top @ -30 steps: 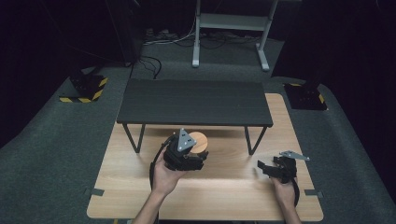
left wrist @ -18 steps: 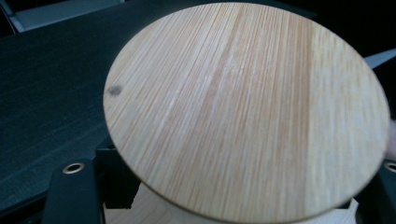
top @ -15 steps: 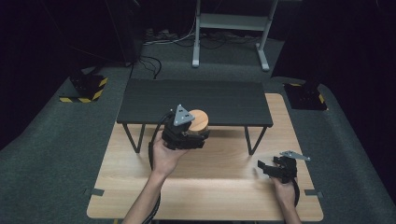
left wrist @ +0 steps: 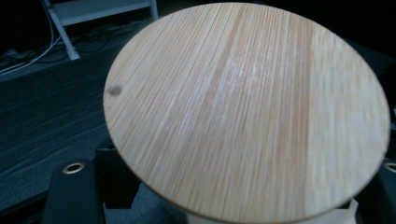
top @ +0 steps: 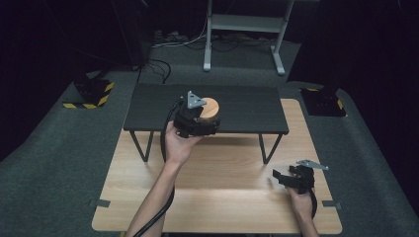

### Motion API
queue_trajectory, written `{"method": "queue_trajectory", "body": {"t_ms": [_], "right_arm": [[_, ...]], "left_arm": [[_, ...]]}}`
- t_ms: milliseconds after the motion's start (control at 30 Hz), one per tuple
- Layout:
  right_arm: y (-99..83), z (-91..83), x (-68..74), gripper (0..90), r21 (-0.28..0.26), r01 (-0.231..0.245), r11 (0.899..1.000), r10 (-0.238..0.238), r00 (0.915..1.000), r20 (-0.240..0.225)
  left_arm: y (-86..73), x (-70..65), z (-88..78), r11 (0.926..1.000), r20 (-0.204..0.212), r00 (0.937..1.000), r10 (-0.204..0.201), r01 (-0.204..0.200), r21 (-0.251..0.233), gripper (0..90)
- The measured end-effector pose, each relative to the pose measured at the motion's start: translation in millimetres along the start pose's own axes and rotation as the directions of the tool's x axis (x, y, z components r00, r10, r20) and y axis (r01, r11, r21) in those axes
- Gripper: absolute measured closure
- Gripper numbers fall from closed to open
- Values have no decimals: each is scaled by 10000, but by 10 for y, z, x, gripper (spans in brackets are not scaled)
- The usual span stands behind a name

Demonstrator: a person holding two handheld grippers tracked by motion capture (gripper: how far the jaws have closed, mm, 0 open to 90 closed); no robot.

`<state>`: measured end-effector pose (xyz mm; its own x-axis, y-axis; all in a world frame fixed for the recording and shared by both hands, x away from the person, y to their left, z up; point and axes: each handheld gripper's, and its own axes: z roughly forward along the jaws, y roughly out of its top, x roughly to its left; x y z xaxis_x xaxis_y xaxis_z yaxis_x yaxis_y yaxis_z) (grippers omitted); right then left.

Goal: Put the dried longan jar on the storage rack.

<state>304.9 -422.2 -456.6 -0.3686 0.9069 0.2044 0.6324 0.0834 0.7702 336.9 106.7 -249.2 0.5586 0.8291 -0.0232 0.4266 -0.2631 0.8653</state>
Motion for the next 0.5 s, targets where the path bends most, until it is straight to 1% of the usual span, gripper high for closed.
{"method": "queue_trajectory", "body": {"t_ms": [67, 200, 433, 500], "right_arm": [[0, 0, -3, 127, -3, -8, 10000, 8, 10000, -14], [-3, 0, -12, 126, -19, -17, 10000, 17, 10000, -54], [0, 0, -11, 126, 2, -4, 10000, 4, 10000, -64], [2, 0, -7, 126, 13, 18, 10000, -18, 10000, -49]], "left_arm": [[18, 13, 39, 10000, -11, 10000, -89, 89, -5, 255], [41, 28, 136, 9997, -73, 9998, -169, 170, 154, 255], [36, 62, 190, 9996, -120, 9996, -270, 271, 62, 255], [21, 55, 211, 9998, -193, 9996, -207, 207, 4, 255]]}}
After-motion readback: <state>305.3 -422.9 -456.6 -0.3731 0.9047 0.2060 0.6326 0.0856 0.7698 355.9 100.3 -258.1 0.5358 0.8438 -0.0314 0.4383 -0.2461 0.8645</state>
